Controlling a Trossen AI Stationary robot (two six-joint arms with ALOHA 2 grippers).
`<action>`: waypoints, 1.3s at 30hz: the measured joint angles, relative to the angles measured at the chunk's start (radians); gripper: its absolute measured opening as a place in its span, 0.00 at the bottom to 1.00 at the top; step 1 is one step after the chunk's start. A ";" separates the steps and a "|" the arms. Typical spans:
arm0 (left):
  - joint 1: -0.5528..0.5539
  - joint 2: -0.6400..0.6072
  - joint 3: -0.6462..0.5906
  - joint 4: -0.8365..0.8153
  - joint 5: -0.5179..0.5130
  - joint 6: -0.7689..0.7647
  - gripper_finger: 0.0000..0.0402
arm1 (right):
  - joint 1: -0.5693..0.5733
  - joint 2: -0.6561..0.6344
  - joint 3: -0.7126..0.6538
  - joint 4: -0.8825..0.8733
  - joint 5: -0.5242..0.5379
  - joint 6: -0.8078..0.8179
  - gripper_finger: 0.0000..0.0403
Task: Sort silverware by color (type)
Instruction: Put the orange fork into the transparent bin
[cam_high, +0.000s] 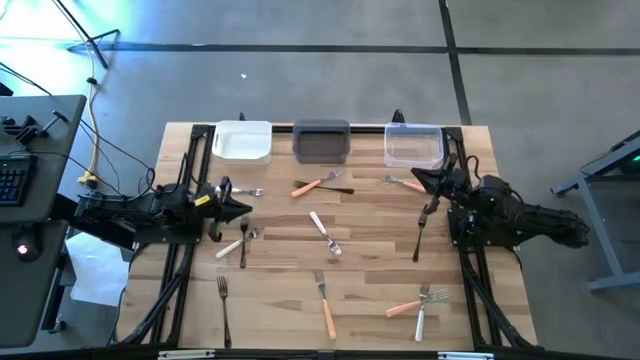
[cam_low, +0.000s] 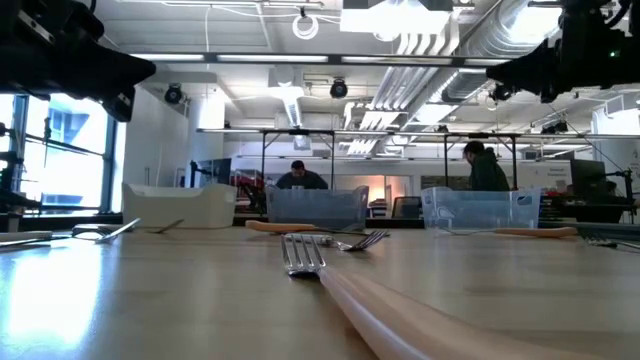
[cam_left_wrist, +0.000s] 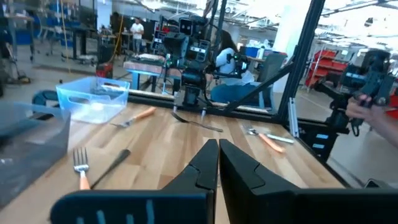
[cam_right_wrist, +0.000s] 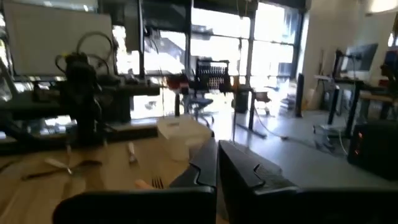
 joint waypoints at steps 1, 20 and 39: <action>0.000 0.000 0.000 0.005 0.000 0.014 0.00 | 0.000 0.026 0.034 -0.073 0.029 0.013 0.00; 0.000 0.001 0.000 0.010 -0.048 0.051 0.00 | -0.190 0.855 0.438 -0.686 -0.011 0.379 0.32; 0.000 0.001 0.000 -0.025 -0.047 0.052 0.00 | -0.398 1.350 0.610 -0.755 -0.161 0.154 0.52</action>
